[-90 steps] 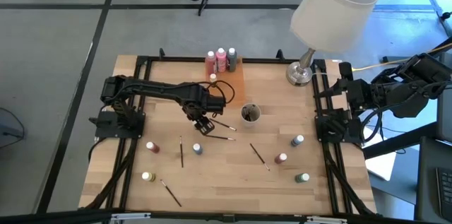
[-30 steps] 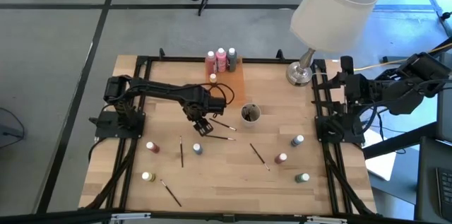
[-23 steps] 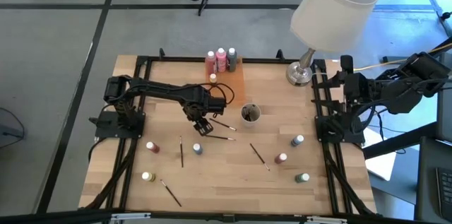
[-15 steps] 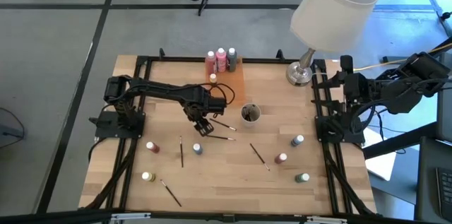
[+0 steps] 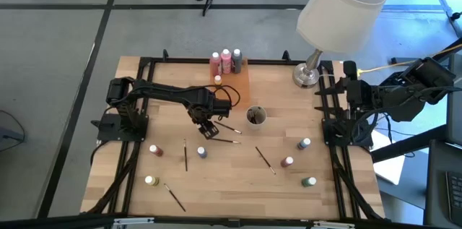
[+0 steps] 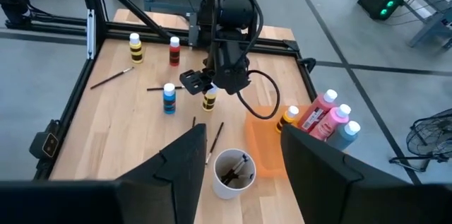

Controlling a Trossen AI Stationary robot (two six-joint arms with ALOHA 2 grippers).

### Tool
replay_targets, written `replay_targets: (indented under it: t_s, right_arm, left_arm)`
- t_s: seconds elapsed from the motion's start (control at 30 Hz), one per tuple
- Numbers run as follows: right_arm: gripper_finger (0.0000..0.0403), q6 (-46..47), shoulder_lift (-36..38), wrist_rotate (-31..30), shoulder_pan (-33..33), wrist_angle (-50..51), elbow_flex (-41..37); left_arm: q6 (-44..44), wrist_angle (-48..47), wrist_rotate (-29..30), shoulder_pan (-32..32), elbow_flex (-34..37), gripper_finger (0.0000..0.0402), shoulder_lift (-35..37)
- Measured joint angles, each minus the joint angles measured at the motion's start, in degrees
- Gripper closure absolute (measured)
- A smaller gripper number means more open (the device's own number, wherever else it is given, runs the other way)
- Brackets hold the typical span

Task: Pick & Place Paint Supplies
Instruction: Put the light yellow paint bottle into the orange bin

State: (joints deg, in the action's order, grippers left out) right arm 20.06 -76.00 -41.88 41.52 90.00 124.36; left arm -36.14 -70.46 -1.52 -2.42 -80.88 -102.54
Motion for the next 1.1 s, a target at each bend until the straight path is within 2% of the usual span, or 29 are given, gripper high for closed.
replay_targets:
  t_s: [1.1]
  right_arm:
    - [0.0216,-4.47,-0.46,-0.03,-1.22,-0.70,0.00]
  left_arm:
    - [-1.00,0.02,0.51,0.04,0.15,0.0187,-0.92]
